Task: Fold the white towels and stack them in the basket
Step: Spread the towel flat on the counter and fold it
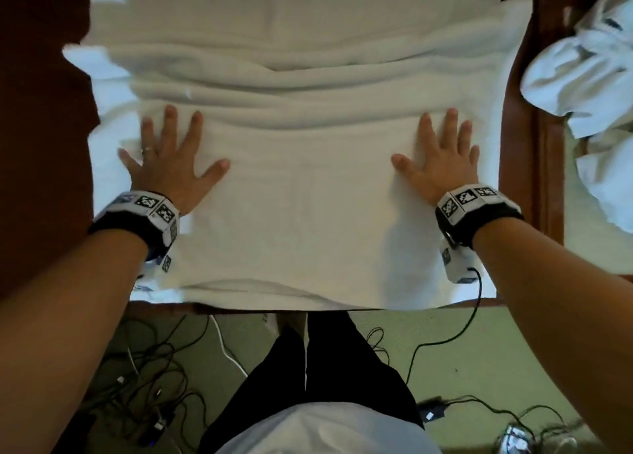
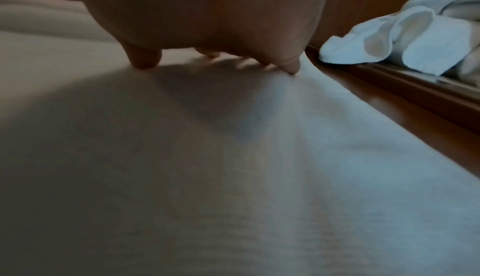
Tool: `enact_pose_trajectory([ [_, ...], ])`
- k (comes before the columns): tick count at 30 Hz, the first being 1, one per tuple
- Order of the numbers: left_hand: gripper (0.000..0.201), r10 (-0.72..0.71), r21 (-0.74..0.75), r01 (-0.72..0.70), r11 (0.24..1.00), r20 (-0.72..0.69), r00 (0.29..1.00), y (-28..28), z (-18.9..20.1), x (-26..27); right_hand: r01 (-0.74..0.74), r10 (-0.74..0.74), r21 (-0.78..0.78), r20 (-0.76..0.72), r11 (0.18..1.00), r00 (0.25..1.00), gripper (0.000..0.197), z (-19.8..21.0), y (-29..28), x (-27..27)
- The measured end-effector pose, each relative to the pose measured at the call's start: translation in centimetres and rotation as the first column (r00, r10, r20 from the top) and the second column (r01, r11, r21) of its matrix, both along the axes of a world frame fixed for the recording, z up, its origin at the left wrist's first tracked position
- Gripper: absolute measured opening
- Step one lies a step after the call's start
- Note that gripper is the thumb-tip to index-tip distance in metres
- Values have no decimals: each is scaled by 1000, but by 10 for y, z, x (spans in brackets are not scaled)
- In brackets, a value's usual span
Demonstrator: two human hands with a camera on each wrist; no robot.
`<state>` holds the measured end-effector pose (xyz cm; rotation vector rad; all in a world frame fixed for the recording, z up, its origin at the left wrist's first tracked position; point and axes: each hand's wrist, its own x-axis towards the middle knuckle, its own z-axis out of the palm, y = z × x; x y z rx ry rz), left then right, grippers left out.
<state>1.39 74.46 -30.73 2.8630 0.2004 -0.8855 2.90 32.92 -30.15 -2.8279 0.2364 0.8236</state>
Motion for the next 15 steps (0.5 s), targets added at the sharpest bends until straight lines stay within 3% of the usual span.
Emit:
enact_pose_trajectory([
  [2, 85, -40, -9, 41, 999, 47, 998, -5, 7, -19, 16, -16, 5, 52, 1000, 999, 82, 6, 7, -19],
  [4, 85, -50, 4, 50, 999, 9, 999, -11, 9, -56, -4, 4, 6, 55, 1000, 998, 80, 11, 13, -58],
  [8, 86, 0, -3, -1, 1000, -114, 993, -15, 3, -102, -57, 57, -3, -103, 998, 993, 82, 5, 9, -122],
  [15, 86, -41, -3, 40, 999, -17, 999, -21, -5, -42, -57, 57, -16, -21, 998, 998, 82, -4, -3, -70],
])
